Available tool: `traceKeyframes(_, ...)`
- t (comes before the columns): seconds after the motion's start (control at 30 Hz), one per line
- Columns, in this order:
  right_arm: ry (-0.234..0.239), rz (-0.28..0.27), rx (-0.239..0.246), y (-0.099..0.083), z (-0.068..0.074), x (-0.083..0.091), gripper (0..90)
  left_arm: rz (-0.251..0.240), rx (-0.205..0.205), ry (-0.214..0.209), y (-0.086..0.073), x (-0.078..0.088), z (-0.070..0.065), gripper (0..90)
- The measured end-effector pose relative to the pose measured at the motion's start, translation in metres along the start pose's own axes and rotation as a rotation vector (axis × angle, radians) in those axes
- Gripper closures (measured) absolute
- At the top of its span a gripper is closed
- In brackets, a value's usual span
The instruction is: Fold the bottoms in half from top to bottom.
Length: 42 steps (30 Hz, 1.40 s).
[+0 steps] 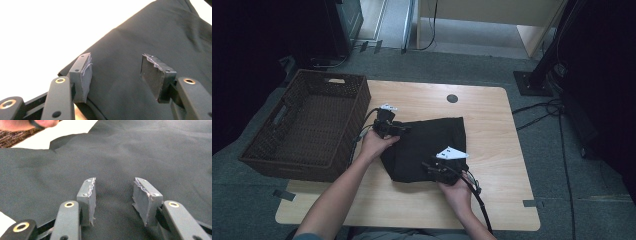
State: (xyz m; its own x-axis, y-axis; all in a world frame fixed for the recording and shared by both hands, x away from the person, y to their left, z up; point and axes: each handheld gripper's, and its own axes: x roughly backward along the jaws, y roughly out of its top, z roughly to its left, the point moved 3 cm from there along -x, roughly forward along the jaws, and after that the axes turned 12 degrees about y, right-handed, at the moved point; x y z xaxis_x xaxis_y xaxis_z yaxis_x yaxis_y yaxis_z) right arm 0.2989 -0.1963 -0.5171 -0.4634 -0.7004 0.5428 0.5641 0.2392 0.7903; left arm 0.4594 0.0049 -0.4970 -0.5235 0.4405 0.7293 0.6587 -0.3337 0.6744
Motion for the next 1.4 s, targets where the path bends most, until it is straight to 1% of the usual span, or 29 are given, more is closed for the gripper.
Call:
traceKeyframes(0.03,0.004,-0.003,-0.007,-0.001,0.000,0.000,53.0,0.000,0.000,0.000,0.000,0.000,0.000,41.4)
traceKeyframes(0.13,0.005,-0.007,0.001,-0.003,-0.001,-0.001,53.1,-0.009,0.004,0.010,0.007,-0.005,0.005,40.6)
traceKeyframes(0.2,0.005,-0.016,0.007,-0.005,0.000,-0.002,53.1,0.005,-0.005,0.019,0.012,-0.014,0.009,40.2)
traceKeyframes(0.3,0.003,-0.015,0.017,-0.006,-0.001,-0.001,53.1,-0.014,-0.004,0.034,0.014,-0.019,0.010,40.9)
traceKeyframes(0.33,0.005,-0.019,0.014,-0.006,0.000,-0.001,53.1,-0.032,0.012,0.029,0.014,-0.025,0.010,41.0)
traceKeyframes(0.37,0.005,-0.019,0.014,-0.006,0.000,-0.001,53.1,-0.032,0.012,0.029,0.014,-0.025,0.010,41.0)
traceKeyframes(0.4,0.009,-0.023,0.016,-0.006,-0.001,-0.001,53.1,-0.030,0.035,0.015,0.013,-0.032,0.009,41.0)
traceKeyframes(0.43,0.009,-0.023,0.016,-0.006,-0.001,-0.001,53.1,-0.030,0.035,0.015,0.013,-0.032,0.009,41.0)
traceKeyframes(0.47,0.012,-0.030,0.013,-0.007,-0.001,-0.002,53.1,-0.011,0.041,0.019,0.011,-0.039,0.008,41.0)
traceKeyframes(0.5,0.012,-0.030,0.013,-0.007,-0.001,-0.002,53.1,-0.011,0.041,0.019,0.011,-0.039,0.008,41.2)
traceKeyframes(0.53,0.008,-0.030,0.024,-0.007,-0.001,-0.002,53.1,-0.007,0.021,0.036,0.011,-0.041,0.006,41.4)
traceKeyframes(0.57,0.008,-0.030,0.024,-0.007,-0.001,-0.002,53.1,-0.007,0.021,0.036,0.011,-0.041,0.006,41.7)
traceKeyframes(0.6,0.007,-0.031,0.025,-0.008,-0.001,-0.002,53.1,-0.014,0.036,0.017,0.013,-0.040,0.003,41.7)
traceKeyframes(0.63,0.007,-0.030,0.027,-0.008,-0.001,-0.002,53.1,0.000,0.042,0.002,0.016,-0.041,0.001,41.8)
traceKeyframes(0.67,0.009,-0.032,0.025,-0.008,-0.001,-0.002,53.1,0.000,0.042,0.002,0.016,-0.041,0.001,41.5)
traceKeyframes(0.7,0.008,-0.033,0.025,-0.008,-0.001,-0.002,53.1,0.043,-0.018,0.011,0.022,-0.042,-0.003,41.7)
traceKeyframes(0.73,0.008,-0.033,0.028,-0.008,-0.001,-0.002,53.1,0.051,-0.058,0.035,0.025,-0.042,-0.004,41.4)
traceKeyframes(0.77,0.007,-0.035,0.026,-0.008,-0.001,-0.002,53.1,0.039,-0.080,0.041,0.028,-0.042,-0.005,40.0)
traceKeyframes(0.8,0.008,-0.036,0.028,-0.009,-0.001,-0.002,53.1,0.029,-0.073,0.029,0.029,-0.043,-0.005,39.6)
traceKeyframes(0.83,0.008,-0.036,0.028,-0.009,-0.001,-0.002,53.1,0.029,-0.073,0.029,0.029,-0.043,-0.005,38.7)
traceKeyframes(0.87,0.007,-0.039,0.029,-0.009,-0.001,-0.002,53.1,0.029,-0.041,-0.006,0.029,-0.045,-0.004,38.6)
traceKeyframes(0.9,0.007,-0.039,0.031,-0.009,-0.001,-0.002,53.1,0.029,-0.041,-0.006,0.029,-0.045,-0.004,38.3)
traceKeyframes(0.93,0.007,-0.039,0.031,-0.009,-0.001,-0.002,53.1,0.032,-0.044,-0.009,0.028,-0.047,-0.004,38.3)
traceKeyframes(1.0,0.009,-0.041,0.029,-0.009,-0.001,-0.002,53.1,0.067,-0.058,-0.004,0.023,-0.053,-0.004,37.9)
traceKeyframes(1.07,0.009,-0.041,0.029,-0.009,-0.001,-0.002,53.1,0.080,-0.068,-0.009,0.019,-0.057,-0.003,36.6)
traceKeyframes(1.17,0.010,-0.041,0.030,-0.009,-0.001,-0.002,53.1,0.071,-0.066,-0.013,0.017,-0.056,-0.003,36.5)
traceKeyframes(1.23,0.011,-0.040,0.029,-0.009,-0.001,-0.002,53.1,0.066,-0.080,-0.021,0.014,-0.054,-0.004,36.4)
traceKeyframes(1.37,0.006,-0.041,0.032,-0.010,0.000,-0.002,53.1,0.062,-0.090,-0.039,0.009,-0.050,-0.007,36.4)
traceKeyframes(1.4,0.005,-0.040,0.036,-0.010,0.000,-0.002,53.1,0.055,-0.118,-0.033,0.005,-0.047,-0.011,37.1)
